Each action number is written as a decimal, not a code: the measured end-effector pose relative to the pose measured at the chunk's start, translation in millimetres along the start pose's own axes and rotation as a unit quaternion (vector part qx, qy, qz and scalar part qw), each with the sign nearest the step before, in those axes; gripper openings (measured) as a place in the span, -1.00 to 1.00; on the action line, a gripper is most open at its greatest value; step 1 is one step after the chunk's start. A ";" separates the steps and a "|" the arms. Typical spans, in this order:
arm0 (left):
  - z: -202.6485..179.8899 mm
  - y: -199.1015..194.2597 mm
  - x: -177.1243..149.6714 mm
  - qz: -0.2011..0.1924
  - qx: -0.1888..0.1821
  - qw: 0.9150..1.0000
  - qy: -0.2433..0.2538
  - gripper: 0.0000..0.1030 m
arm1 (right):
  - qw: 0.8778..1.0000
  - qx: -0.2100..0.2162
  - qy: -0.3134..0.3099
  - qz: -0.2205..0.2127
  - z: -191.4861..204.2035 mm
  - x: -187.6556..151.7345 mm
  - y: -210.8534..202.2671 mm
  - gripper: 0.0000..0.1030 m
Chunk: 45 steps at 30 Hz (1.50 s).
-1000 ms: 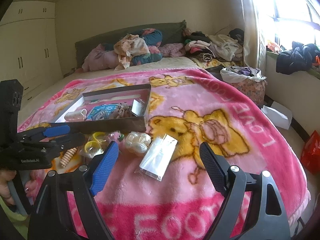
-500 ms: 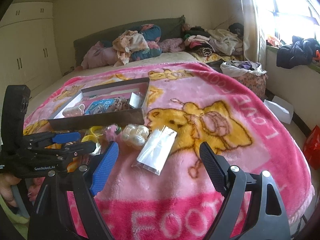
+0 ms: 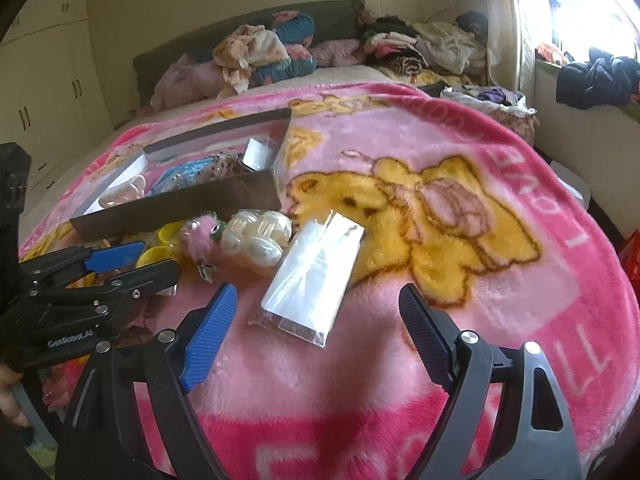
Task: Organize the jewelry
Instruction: 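Grasp the white card packet with the right tool while the left tool approaches the yellow bag, then grasp the clear bag of yellow items with the left tool while the right tool lifts the packet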
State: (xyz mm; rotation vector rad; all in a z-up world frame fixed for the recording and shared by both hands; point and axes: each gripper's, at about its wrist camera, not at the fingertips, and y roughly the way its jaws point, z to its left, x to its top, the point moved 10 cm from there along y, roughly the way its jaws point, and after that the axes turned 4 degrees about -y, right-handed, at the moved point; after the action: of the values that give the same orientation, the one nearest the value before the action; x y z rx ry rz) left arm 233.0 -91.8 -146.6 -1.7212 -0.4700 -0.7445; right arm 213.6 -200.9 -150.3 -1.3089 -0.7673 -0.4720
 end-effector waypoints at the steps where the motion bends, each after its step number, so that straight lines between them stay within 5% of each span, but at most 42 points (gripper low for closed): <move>1: 0.2 1.0 -0.2 0.001 0.001 1.000 0.000 -0.10 | 1.000 -0.001 0.002 0.003 -0.5 -0.3 2.6 0.56; 6: 1.8 6.2 -2.0 0.008 0.008 1.000 0.004 -0.20 | 1.000 -0.008 0.015 0.020 -4.8 -3.8 14.9 0.34; 14: 0.1 9.0 -3.9 0.015 0.022 0.999 0.019 -0.20 | 0.999 -0.012 0.036 0.018 -23.2 -7.6 11.3 -0.43; 18: -6.3 9.9 -3.6 0.014 0.023 0.999 0.034 -0.24 | 0.999 -0.005 0.045 0.019 -27.6 -9.5 8.9 -0.46; 24: -7.1 10.0 -2.8 0.012 0.022 0.999 0.041 -0.34 | 0.999 -0.025 0.044 0.015 -34.2 -8.5 5.4 -0.10; 27: -5.8 8.3 -2.0 0.010 0.017 0.999 0.036 -0.36 | 0.999 -0.018 0.046 0.007 -37.4 -3.5 6.4 -0.09; 29: -5.1 6.6 -0.2 0.008 0.015 0.999 0.035 -0.38 | 0.999 -0.014 0.042 0.005 -37.7 -0.1 8.6 -0.66; 30: -3.9 5.2 0.5 0.007 0.013 0.999 0.032 -0.38 | 0.999 -0.012 0.038 0.005 -37.5 0.9 9.3 -0.74; 40: 3.9 -10.3 10.3 -0.006 0.001 1.000 0.013 -0.44 | 0.999 -0.015 0.025 -0.029 -35.4 7.8 -11.9 -0.90; 41: 3.7 -10.6 10.9 -0.007 0.002 1.000 0.013 -0.53 | 0.999 -0.015 0.026 -0.030 -35.8 8.6 -14.0 -0.90; 42: 4.9 -11.5 12.2 -0.009 0.002 1.000 0.011 -0.86 | 0.999 -0.017 0.027 -0.033 -37.3 9.4 -16.8 -0.91; 45: 8.1 -8.9 11.6 0.001 -0.005 1.000 0.001 -0.86 | 0.999 -0.019 0.030 -0.038 -40.3 11.8 -22.6 -0.91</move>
State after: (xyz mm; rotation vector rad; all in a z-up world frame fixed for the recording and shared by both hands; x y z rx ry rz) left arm 237.4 -82.3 -133.6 -1.7300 -0.4637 -0.7472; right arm 215.1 -243.7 -129.2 -1.2974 -0.7630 -0.5872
